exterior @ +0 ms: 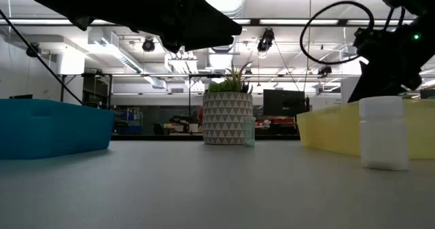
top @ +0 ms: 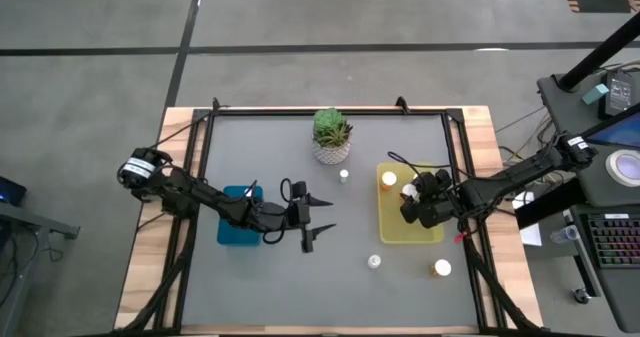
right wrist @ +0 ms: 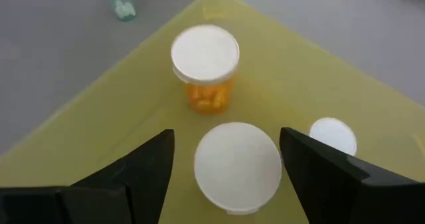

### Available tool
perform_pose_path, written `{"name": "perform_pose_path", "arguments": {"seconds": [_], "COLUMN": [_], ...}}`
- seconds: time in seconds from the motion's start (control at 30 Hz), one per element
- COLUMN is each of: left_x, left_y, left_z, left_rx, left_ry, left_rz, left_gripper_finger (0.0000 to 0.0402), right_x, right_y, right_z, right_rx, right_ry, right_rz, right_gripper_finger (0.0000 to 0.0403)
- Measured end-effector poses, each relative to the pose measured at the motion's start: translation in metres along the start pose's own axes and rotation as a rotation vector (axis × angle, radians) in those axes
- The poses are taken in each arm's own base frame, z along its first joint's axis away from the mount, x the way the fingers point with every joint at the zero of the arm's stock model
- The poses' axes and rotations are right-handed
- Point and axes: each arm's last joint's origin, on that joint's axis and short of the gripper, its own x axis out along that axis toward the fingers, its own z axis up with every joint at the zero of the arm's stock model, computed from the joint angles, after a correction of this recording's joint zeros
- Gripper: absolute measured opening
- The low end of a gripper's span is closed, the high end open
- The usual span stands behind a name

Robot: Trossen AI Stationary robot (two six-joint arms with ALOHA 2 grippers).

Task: Pick and place medicine bottles into bin by pill shape (circle, oval)
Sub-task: Put the left orange pill bottle into the right yellow bin, then put the blue tablet bottle into the left blue bin

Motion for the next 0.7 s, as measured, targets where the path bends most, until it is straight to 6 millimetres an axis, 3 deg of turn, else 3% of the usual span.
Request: {"name": "perform_pose_path", "arguments": {"seconds": [0.43,0.7], "left_x": [-0.001,-0.019], "left_y": [-0.001,0.007], "left_z": [0.001,0.022], "left_rx": [-0.007,0.039], "left_ry": [-0.002,0.012], "left_rz": [-0.005,-0.017], "left_gripper_finger": [0.0250,0.0250], "right_x": [-0.034,-0.049], "right_y": [0.023,0.033], "right_z": [0.044,0.064], "right_rx": [-0.020,-0.003], "right_ry": [-0.064,-0.115], "right_rz": [0.102,0.175], "right_gripper_finger": [0.0242,0.0242]}}
